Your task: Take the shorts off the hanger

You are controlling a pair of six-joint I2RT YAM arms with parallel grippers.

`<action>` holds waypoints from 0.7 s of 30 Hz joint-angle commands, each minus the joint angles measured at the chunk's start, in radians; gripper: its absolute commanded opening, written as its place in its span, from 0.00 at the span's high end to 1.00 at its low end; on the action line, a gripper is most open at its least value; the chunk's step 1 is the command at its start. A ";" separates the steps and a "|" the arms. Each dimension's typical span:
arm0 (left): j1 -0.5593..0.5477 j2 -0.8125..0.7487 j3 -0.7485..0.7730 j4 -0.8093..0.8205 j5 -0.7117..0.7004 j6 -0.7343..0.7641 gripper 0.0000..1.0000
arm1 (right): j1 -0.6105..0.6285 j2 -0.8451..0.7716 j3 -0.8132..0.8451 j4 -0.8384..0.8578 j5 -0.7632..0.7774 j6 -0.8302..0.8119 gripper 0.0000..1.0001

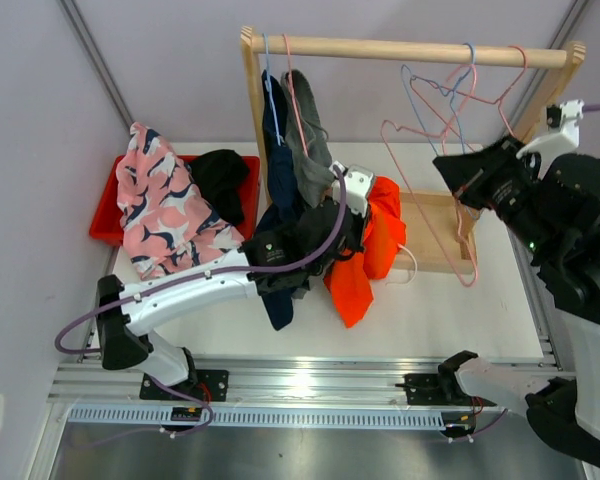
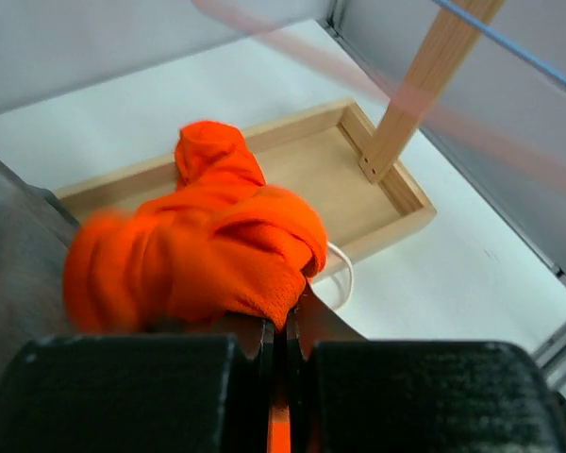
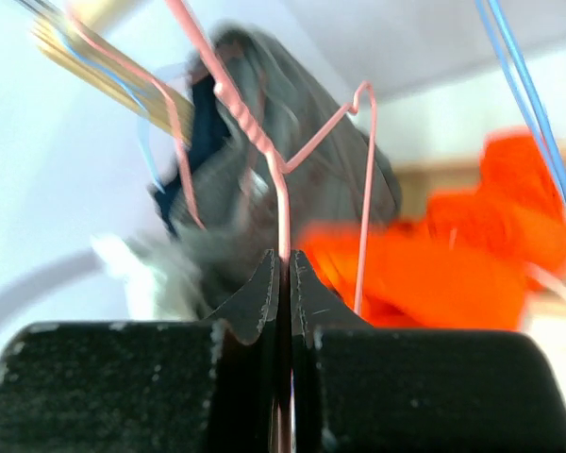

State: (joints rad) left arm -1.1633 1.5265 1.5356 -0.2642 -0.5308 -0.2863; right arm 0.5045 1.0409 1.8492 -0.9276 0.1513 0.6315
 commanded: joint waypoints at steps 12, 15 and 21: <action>-0.387 -0.268 -0.143 -0.309 -0.227 -0.221 1.00 | -0.078 0.373 0.314 0.159 -0.032 -0.141 1.00; -0.409 -0.348 -0.131 -0.418 -0.287 -0.252 1.00 | -0.095 0.387 0.274 0.208 -0.033 -0.139 1.00; -0.397 -0.413 -0.053 -0.494 -0.409 -0.111 1.00 | -0.110 0.320 0.121 0.259 -0.058 -0.110 1.00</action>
State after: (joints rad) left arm -1.5684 1.1240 1.3842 -0.7170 -0.8143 -0.4671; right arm 0.4015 1.4387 2.0239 -0.7605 0.1131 0.5156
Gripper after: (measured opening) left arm 0.028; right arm 0.035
